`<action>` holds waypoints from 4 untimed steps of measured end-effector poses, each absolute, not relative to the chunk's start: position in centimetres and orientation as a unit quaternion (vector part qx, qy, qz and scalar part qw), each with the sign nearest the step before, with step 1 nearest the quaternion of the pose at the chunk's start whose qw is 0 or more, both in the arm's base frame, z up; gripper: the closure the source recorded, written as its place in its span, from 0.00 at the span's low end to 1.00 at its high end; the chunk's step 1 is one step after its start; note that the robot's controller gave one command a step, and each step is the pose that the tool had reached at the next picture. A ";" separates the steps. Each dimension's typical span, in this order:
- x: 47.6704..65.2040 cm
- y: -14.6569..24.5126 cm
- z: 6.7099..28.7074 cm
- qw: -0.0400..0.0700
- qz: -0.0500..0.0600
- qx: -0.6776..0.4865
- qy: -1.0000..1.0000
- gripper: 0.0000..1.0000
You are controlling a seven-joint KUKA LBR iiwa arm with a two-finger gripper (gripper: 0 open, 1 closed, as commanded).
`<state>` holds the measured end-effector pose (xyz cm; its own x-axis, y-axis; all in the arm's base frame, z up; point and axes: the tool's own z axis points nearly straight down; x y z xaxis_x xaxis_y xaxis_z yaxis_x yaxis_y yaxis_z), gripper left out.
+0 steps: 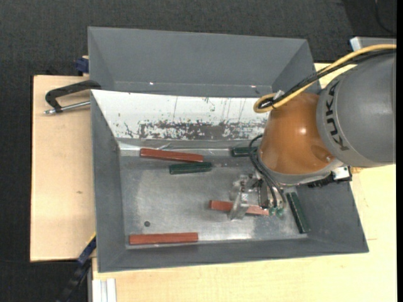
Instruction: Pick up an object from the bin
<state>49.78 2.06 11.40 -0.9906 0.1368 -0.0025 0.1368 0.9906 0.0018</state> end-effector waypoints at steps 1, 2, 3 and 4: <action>49.9 2.1 12.2 0.003 0.001 0.068 0.998 1.00; 49.9 2.1 12.8 0.003 0.001 0.068 0.998 1.00; 49.8 2.1 13.5 0.000 0.001 0.068 0.998 1.00; 49.9 2.1 14.9 0.002 0.001 0.068 0.998 1.00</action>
Offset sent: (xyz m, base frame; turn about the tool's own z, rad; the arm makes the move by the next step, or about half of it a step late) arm 0.0000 0.0000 0.0124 0.0000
